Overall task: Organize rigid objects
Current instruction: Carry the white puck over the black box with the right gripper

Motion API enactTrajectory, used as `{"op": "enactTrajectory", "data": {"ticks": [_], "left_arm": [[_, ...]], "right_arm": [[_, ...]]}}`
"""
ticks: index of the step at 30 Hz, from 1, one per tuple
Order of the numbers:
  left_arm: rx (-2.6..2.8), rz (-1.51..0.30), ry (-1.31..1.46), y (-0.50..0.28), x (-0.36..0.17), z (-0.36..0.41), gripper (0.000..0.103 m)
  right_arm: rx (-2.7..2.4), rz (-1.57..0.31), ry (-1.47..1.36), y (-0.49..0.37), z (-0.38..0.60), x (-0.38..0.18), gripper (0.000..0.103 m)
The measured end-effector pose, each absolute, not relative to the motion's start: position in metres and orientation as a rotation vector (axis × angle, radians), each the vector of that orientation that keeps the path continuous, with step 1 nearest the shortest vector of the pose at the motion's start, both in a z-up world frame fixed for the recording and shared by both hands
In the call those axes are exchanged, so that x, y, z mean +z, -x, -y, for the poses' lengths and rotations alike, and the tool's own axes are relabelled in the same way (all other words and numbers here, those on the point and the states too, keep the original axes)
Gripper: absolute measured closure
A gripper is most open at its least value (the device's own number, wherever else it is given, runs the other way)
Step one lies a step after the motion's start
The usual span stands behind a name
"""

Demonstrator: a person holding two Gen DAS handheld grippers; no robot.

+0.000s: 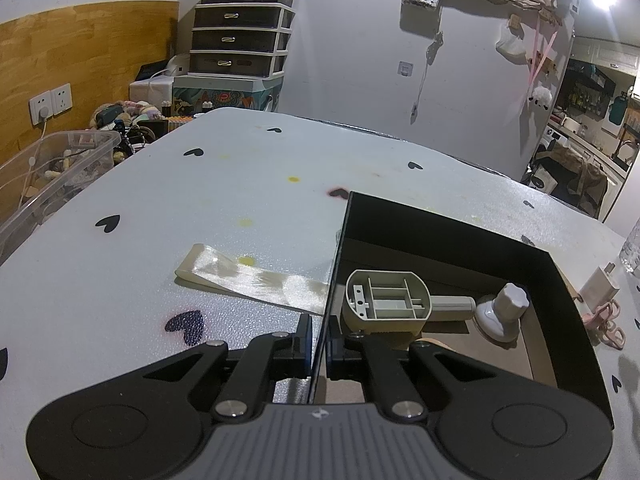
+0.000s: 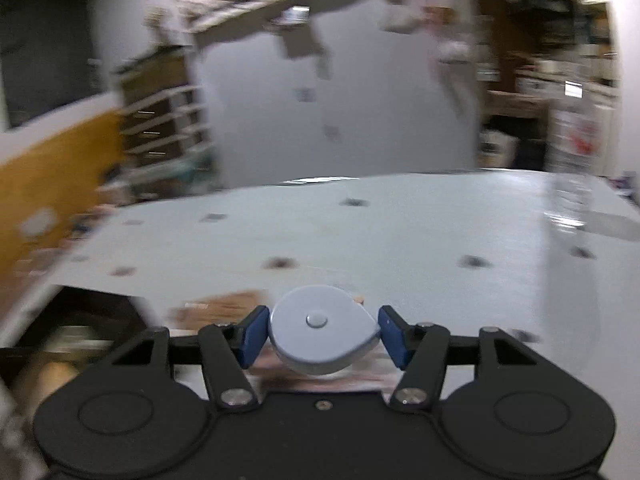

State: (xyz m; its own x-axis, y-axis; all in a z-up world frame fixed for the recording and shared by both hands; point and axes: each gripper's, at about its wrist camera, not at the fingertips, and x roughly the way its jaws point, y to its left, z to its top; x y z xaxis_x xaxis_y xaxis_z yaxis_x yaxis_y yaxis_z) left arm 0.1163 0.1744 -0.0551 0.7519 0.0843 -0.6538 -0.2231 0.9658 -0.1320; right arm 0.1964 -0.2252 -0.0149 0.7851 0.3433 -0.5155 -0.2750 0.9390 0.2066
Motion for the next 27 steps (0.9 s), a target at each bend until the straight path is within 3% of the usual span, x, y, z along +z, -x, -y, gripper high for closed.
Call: {"op": "enactTrajectory", "data": {"ticks": [11,27], "left_arm": [[0.169,-0.698,0.213,-0.116,-0.055,-0.174,0.097],[0.159,-0.692,0.22,-0.114,-0.054,-0.175,0.097]], "right_arm": [[0.763,-0.6,0.042,-0.18,0.12,0.022,0.042],[0.975,-0.76,0.324,-0.18,0.039,-0.006,0.042]]}}
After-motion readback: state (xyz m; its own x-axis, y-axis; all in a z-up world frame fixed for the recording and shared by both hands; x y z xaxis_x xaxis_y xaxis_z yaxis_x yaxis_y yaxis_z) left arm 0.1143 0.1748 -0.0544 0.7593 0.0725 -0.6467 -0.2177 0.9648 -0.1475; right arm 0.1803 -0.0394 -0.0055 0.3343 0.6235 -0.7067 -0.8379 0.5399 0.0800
